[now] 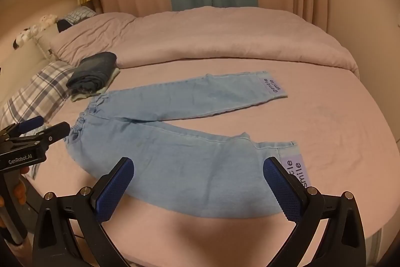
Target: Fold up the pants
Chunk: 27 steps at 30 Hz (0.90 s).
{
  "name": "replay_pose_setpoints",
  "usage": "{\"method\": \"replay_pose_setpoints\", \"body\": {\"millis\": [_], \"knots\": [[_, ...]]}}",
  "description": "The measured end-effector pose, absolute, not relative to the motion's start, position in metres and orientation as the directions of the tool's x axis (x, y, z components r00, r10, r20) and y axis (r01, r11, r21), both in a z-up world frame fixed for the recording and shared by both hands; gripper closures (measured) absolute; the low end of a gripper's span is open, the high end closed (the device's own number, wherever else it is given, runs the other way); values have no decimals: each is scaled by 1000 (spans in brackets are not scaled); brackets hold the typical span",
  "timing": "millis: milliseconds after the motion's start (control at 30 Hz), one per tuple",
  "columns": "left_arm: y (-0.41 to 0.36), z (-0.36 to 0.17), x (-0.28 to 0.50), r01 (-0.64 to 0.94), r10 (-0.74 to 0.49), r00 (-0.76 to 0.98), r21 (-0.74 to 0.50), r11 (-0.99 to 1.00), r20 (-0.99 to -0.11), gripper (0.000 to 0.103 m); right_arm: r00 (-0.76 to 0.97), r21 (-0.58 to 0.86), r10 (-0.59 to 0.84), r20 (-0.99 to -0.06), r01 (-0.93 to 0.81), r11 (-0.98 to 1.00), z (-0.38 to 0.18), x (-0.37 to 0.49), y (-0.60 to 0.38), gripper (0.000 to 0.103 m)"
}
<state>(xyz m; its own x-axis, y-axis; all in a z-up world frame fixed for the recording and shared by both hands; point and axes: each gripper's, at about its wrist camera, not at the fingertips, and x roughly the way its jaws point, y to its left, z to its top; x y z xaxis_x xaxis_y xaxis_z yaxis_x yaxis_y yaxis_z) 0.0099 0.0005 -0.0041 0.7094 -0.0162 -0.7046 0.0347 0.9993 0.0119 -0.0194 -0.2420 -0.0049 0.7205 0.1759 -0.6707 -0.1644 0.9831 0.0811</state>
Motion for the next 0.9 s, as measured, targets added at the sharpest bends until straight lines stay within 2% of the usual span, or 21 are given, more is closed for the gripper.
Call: {"method": "replay_pose_setpoints", "body": {"millis": [400, 900], "knots": [[-2, 2, 0, 36, -37, 737, -16, 999, -674, 0, 722, 95, 189, -666, -169, 981, -5, -21, -241, 0], [-1, 0, 1, 40, -27, 710, 2, 999, -703, 0, 724, 78, 175, -668, -165, 983, -10, -17, -236, 0]]}}
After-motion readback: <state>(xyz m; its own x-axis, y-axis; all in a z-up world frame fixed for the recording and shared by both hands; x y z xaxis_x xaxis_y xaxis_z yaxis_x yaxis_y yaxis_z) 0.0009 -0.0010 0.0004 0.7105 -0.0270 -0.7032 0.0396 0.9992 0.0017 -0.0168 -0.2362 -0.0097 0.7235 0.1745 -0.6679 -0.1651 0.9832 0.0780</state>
